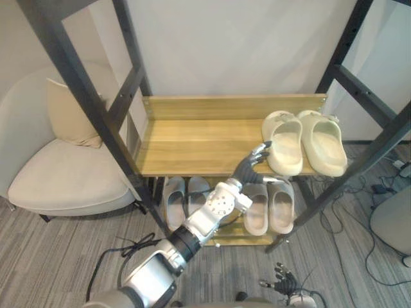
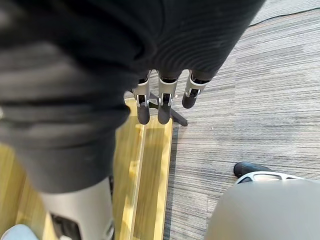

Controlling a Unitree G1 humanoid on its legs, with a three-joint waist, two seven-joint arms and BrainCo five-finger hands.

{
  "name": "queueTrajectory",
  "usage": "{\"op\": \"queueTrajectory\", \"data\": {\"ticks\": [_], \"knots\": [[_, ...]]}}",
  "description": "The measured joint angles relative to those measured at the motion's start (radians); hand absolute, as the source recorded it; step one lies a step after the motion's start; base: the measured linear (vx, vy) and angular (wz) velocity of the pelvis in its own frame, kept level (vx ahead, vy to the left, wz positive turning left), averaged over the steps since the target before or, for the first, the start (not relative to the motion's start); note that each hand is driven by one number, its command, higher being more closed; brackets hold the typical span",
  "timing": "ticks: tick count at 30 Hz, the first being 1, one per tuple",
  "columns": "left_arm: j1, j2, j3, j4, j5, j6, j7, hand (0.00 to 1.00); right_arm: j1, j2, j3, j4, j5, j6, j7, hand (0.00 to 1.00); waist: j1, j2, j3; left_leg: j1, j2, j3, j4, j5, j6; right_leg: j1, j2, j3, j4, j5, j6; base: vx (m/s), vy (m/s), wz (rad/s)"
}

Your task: Organize the slippers on the shoe rack

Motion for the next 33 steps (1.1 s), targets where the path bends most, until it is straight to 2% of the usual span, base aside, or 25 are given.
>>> {"op": "queueTrajectory", "data": {"ticks": [12, 20, 23, 26, 29, 33], "knots": [[-0.035, -0.011, 0.008, 0.039, 0.002, -0.003, 0.039, 0.00, 0.000, 0.004, 0.000, 0.000, 0.007, 0.000, -0.008, 0.00, -0.008, -0.002, 0.003, 0.004, -0.001, 0.015, -0.006, 0.000, 0.000, -0.001, -0.001, 0.005, 0.000, -0.001, 0.001, 0.01, 0.002, -0.01], [-0.065, 0.006, 0.072, 0.038, 0.003, 0.014, 0.034, 0.00, -0.007, 0.003, 0.000, 0.000, 0.006, -0.001, -0.008, 0.00, -0.015, 0.004, 0.012, -0.001, -0.002, 0.003, -0.006, 0.000, 0.000, -0.001, -0.002, -0.008, 0.000, -0.005, 0.006, 0.00, 0.000, 0.03], [-0.065, 0.045, 0.092, -0.008, -0.011, 0.028, 0.026, 0.00, -0.022, -0.001, 0.001, 0.000, 0.006, -0.001, -0.004, 0.00, -0.017, 0.010, 0.020, -0.004, -0.002, -0.012, -0.007, 0.000, 0.000, 0.000, -0.002, -0.019, 0.000, -0.007, 0.007, 0.02, 0.000, 0.10], [-0.053, 0.103, 0.100, -0.130, -0.051, 0.032, 0.009, 0.00, -0.030, -0.005, 0.008, 0.000, 0.005, 0.000, 0.003, 0.00, -0.010, 0.012, 0.023, -0.014, -0.003, -0.028, -0.006, 0.000, 0.000, 0.001, -0.004, -0.042, 0.001, -0.010, 0.008, 0.02, 0.000, 0.15], [0.010, 0.160, 0.099, -0.326, -0.109, 0.024, -0.023, 0.00, -0.038, -0.006, 0.009, 0.000, 0.004, 0.000, 0.007, 0.00, 0.014, 0.012, 0.023, -0.020, -0.006, -0.039, -0.002, 0.000, 0.000, 0.003, -0.006, -0.055, 0.002, -0.012, 0.006, 0.03, 0.011, 0.14], [0.137, 0.232, 0.096, -0.493, -0.179, 0.020, -0.075, 0.00, -0.063, -0.004, 0.030, -0.004, -0.002, -0.005, 0.020, 0.00, 0.034, 0.012, 0.022, -0.022, -0.009, -0.043, 0.016, -0.002, 0.002, 0.004, -0.016, -0.058, 0.034, -0.034, 0.007, 0.00, 0.014, 0.10]]}}
